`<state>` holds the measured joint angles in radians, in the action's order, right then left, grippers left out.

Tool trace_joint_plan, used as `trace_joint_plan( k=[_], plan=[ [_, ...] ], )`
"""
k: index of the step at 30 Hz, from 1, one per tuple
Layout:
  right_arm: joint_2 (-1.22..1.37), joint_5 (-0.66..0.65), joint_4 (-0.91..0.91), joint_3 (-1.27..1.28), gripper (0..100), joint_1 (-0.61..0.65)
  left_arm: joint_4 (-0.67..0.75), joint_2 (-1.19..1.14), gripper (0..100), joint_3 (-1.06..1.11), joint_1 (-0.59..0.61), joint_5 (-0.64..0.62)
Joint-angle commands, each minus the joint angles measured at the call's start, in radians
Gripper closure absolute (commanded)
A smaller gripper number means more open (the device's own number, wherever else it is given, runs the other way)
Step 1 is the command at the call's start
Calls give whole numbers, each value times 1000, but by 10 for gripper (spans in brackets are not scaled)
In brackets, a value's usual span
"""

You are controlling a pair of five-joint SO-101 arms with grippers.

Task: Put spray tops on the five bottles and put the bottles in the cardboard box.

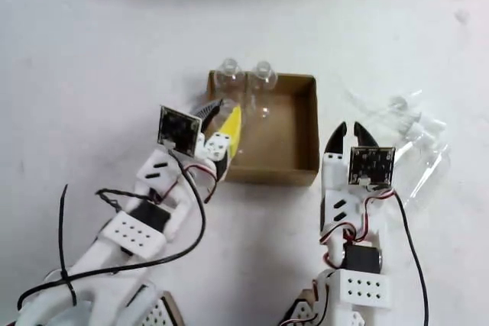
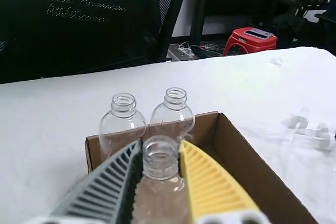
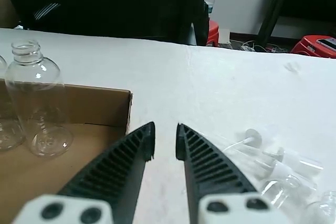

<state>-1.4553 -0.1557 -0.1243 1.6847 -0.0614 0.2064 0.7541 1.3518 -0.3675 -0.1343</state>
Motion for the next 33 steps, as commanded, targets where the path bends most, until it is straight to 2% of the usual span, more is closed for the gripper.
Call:
trace_joint_plan(
  k=[1,7,16,33],
  plan=[
    [5,6,18,11,940,2,32,-4,978,-9,-13,17],
    [5,6,18,11,940,2,58,-61,978,-18,-13,20],
    [5,6,18,11,940,2,315,-291,978,-17,-13,23],
    [5,6,19,11,939,2,288,-153,968,57,-5,29]
  ],
)
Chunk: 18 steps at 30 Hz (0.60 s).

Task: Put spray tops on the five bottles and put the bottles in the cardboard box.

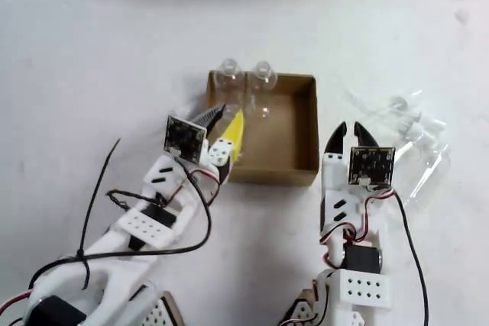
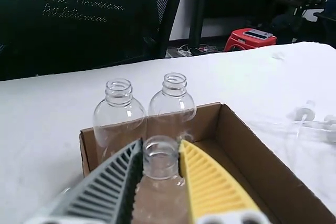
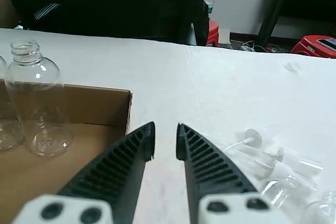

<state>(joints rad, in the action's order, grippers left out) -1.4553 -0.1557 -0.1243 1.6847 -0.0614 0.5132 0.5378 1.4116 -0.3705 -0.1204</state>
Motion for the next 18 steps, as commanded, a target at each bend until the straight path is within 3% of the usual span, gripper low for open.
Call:
trace_joint_plan(
  k=[1,5,10,18],
  plan=[
    [5,6,19,11,939,2,-41,74,950,-3,-5,43],
    [5,6,19,11,939,2,-107,116,792,-3,-10,135],
    [5,6,19,11,939,2,-180,151,630,-5,-4,29],
    [5,6,19,11,939,2,-210,200,600,0,-4,15]
  ],
)
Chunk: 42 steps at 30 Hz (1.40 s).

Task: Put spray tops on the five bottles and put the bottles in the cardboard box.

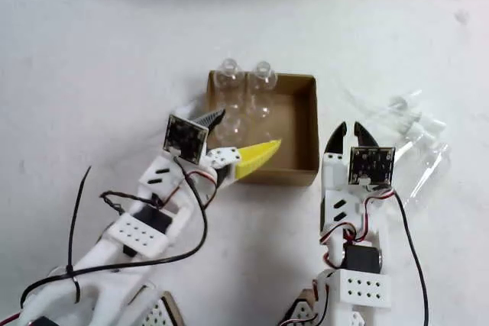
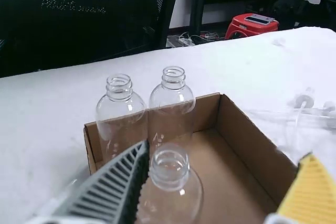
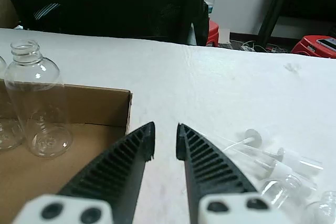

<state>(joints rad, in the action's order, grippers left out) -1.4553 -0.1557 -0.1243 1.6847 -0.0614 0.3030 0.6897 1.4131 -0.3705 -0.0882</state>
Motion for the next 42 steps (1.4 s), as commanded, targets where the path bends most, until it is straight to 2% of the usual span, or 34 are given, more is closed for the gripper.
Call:
trace_joint_plan(
  k=[1,5,13,15,18,23,26,31,36,39,42],
  plan=[
    [5,6,19,11,939,2,0,58,600,0,-2,-17],
    [5,6,19,11,939,2,-11,102,600,3,-1,-18],
    [5,6,22,11,939,2,-264,302,600,-8,12,-23],
    [5,6,21,11,939,2,-342,386,600,-9,36,-72],
    [5,6,21,11,939,2,-503,532,600,-40,93,-133],
    [5,6,19,11,939,2,-895,748,600,-173,162,-140],
    [5,6,19,11,939,4,-1020,797,600,-235,183,-138],
    [5,6,19,11,939,4,-1022,759,600,-253,216,-138],
    [5,6,19,11,939,4,-921,651,602,-262,266,-138],
    [5,6,19,11,939,4,-922,538,662,-348,340,-138],
    [5,6,19,11,939,4,-1000,386,766,-488,409,-109]
  ],
)
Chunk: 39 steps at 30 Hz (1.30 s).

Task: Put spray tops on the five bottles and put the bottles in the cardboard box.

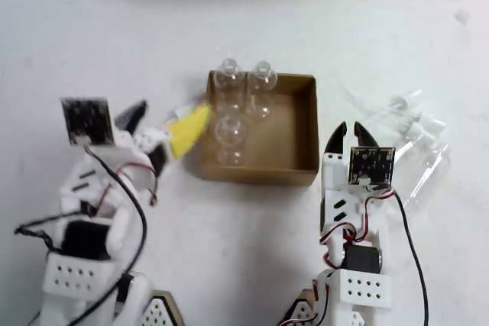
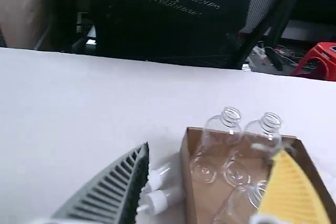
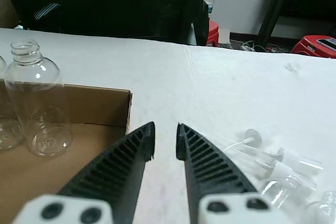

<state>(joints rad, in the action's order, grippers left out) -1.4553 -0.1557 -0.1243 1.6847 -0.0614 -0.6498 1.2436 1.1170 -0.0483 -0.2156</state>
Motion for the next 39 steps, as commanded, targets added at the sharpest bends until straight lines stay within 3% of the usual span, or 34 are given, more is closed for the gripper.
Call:
trace_joint_plan(
  k=[1,6,10,14,19,22,28,35,39],
  plan=[
    [5,6,19,11,939,4,-78,-223,797,-244,97,64],
    [5,6,19,11,939,4,-186,-483,905,-474,107,387],
    [5,6,19,11,939,4,-184,-657,973,-583,107,542],
    [5,6,19,11,939,4,-170,-812,972,-647,107,563],
    [5,6,18,11,939,4,-9,-1024,970,-667,102,569],
    [5,6,18,11,939,4,5,-1144,969,-738,102,569],
    [5,6,18,11,939,4,-212,-1348,969,-1045,65,574],
    [5,6,18,11,939,4,-532,-1656,969,-1386,31,761],
    [5,6,18,11,939,4,-624,-1784,968,-1522,28,812]
  ],
)
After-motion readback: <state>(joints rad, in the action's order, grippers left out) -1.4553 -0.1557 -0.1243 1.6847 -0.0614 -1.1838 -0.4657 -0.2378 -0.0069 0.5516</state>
